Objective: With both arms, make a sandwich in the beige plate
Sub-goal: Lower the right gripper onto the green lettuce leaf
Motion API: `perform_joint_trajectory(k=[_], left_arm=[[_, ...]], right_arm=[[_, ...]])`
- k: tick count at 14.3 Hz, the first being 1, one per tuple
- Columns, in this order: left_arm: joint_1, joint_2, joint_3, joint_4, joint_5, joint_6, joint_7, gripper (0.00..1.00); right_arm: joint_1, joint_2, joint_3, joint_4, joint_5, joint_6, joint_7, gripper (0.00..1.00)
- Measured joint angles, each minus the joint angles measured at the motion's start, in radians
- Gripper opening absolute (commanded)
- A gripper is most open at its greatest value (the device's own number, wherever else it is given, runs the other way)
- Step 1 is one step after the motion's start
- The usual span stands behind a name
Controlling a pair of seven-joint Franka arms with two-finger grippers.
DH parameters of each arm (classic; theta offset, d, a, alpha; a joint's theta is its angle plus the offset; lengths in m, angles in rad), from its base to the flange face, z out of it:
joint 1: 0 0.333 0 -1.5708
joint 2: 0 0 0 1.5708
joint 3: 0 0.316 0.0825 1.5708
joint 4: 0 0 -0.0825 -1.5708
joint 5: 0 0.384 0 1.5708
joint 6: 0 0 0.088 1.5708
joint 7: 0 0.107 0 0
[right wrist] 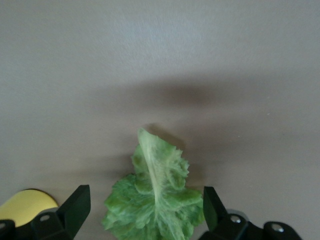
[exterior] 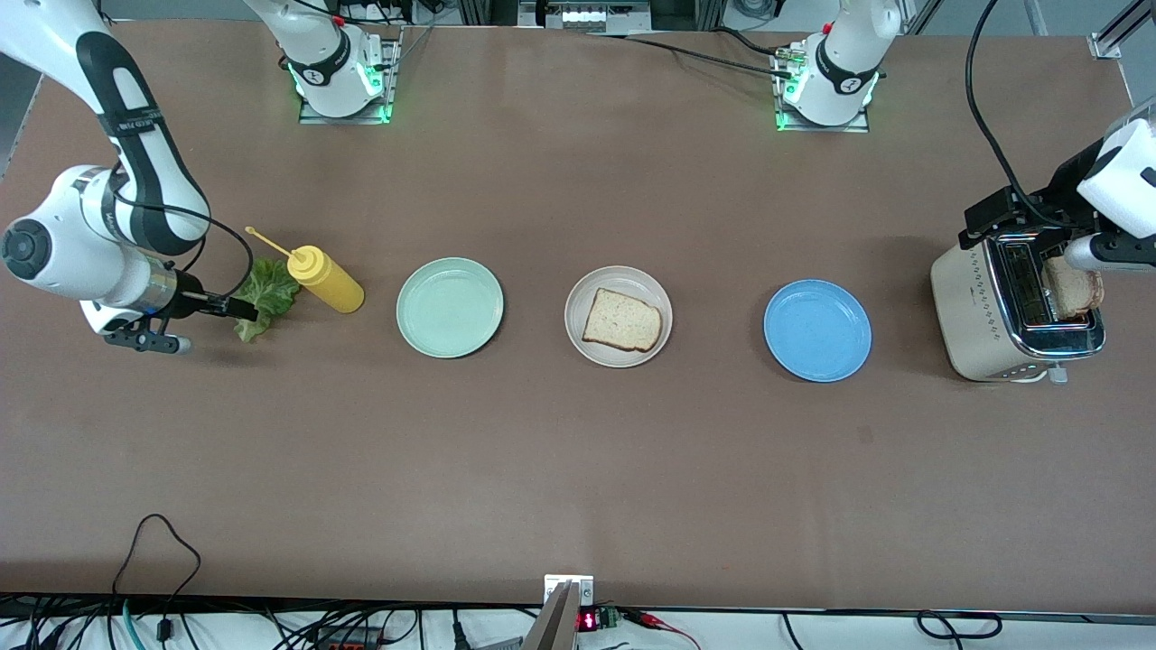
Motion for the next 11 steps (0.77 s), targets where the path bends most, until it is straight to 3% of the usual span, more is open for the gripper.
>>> perform_joint_trajectory(k=[3,4,7,8,9,11], left_arm=[[0.000,0.000,0.000,0.000,0.000,0.000,0.000,1.00],[-0.001,0.000,0.000,0.000,0.000,0.000,0.000,1.00],[-0.001,0.000,0.000,0.000,0.000,0.003,0.000,1.00],[-0.001,0.000,0.000,0.000,0.000,0.007,0.000,1.00],[0.000,0.000,0.000,0.000,0.000,0.017,0.000,1.00],[0.000,0.000,0.000,0.000,0.000,0.036,0.000,1.00]], right_arm=[[0.000,0.046,0.000,-0.004,-0.047,0.022,0.003,1.00],[0.000,0.061,0.000,-0.004,-0.053,0.035,0.003,0.92],[0.000,0.079,0.000,-0.004,-0.058,0.046,0.003,0.33],[0.000,0.078,0.000,-0.003,-0.058,0.046,0.003,0.19],[0.000,0.078,0.000,-0.003,-0.058,0.046,0.003,0.12],[0.000,0.078,0.000,-0.003,-0.058,0.046,0.003,0.06]])
